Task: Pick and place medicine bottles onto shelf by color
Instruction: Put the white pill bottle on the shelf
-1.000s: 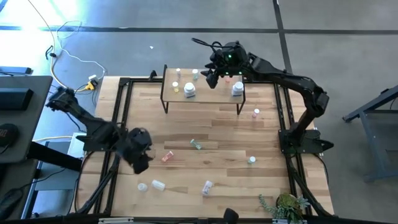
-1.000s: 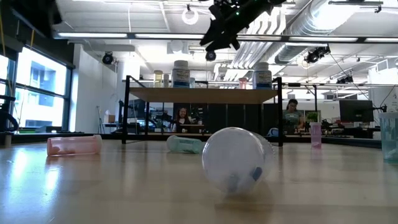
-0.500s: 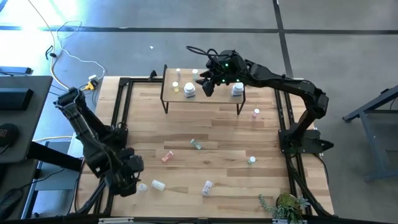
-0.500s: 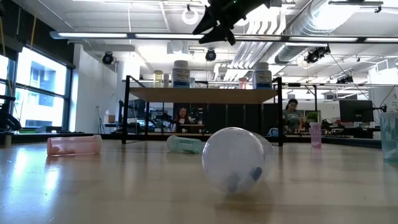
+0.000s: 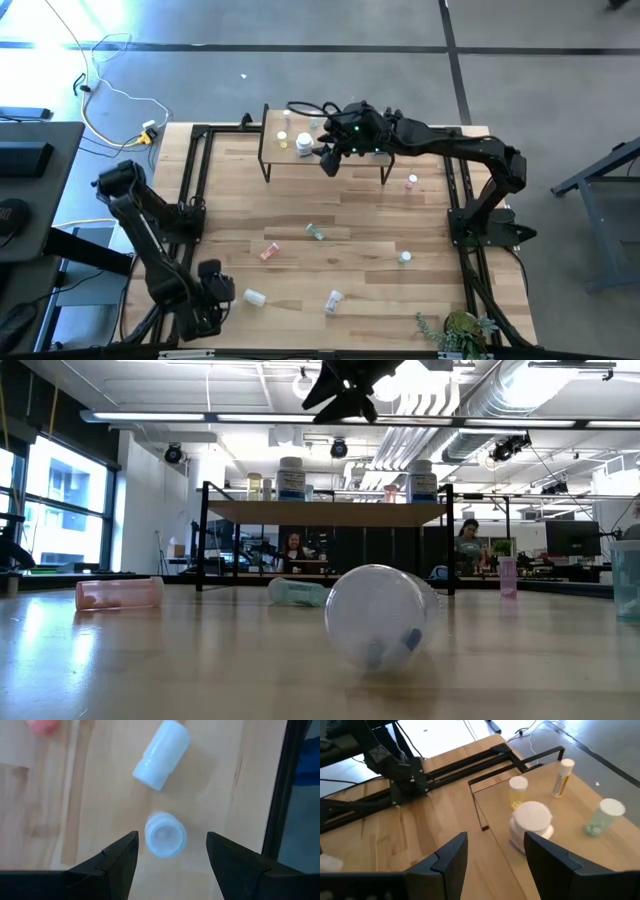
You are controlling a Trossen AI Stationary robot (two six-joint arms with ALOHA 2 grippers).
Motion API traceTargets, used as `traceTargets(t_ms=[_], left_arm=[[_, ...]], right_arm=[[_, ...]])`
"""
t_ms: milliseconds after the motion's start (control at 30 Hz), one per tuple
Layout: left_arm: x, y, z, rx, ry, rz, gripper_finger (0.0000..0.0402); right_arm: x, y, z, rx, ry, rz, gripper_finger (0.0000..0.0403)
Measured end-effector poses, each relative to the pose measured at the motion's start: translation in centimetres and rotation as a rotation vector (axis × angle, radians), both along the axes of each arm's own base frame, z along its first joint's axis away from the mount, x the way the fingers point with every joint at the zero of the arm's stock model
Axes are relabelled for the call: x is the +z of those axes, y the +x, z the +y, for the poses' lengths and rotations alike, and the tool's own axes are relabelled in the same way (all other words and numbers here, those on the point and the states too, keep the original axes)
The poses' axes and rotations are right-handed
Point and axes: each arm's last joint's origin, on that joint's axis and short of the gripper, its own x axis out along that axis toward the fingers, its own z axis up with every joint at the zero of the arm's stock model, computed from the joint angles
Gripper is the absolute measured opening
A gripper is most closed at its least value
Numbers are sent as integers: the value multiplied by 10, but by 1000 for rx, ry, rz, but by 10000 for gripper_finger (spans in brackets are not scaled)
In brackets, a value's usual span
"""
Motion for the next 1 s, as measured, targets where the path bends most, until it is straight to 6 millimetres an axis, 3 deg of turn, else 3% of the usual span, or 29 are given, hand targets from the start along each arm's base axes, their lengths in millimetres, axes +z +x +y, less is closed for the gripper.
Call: traceTargets(t_ms=[400,733,1000], left_arm=[[-21,6,-8,34,40,42,217],[-28,8,-11,42,45,44,123],[-22,10,-6,81,8,55,134]], right_arm=[[-1,4,19,39,22,9,186],[-5,3,26,35,43,55,186],[-8,1,27,10,54,88,186]])
